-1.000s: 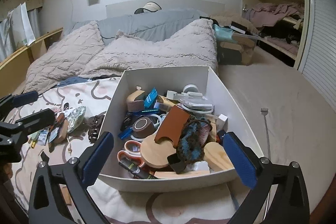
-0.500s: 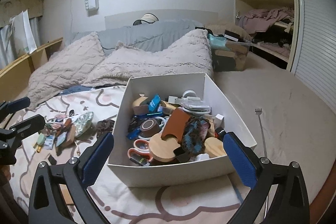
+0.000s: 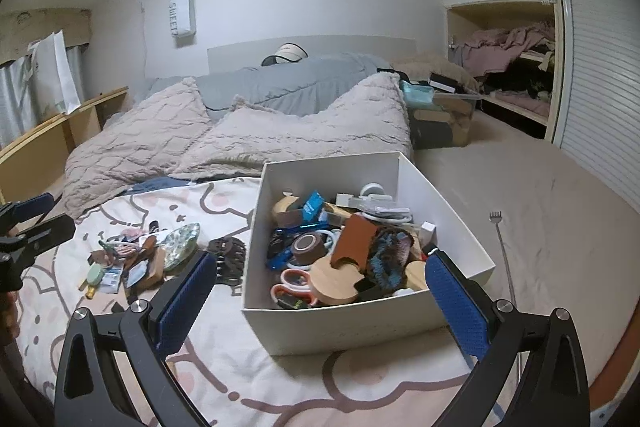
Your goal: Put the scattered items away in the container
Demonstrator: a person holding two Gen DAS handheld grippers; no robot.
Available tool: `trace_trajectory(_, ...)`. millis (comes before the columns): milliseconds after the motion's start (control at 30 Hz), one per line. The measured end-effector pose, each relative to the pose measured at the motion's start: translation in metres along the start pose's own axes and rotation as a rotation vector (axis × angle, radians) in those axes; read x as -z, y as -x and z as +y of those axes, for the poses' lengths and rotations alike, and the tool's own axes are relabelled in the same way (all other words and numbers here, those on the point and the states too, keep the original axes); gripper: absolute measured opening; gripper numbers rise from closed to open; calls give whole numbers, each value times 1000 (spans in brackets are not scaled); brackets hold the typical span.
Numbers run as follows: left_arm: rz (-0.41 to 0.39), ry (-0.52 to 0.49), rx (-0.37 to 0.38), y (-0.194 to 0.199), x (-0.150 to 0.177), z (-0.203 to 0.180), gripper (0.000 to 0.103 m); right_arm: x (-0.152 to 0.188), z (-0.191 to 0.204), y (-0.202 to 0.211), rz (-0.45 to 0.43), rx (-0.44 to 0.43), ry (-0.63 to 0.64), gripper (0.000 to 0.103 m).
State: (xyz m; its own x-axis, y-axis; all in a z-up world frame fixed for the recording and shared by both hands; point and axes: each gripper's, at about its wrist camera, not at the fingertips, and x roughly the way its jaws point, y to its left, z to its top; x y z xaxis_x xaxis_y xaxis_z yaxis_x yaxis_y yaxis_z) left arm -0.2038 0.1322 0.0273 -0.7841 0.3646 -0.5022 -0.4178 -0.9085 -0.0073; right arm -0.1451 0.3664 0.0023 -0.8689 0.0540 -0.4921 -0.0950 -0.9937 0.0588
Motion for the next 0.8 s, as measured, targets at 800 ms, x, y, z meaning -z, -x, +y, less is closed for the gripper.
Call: trace_trajectory(800,-42,47,-163,29,36,94,103,19,59,11,-30,-13,3,103)
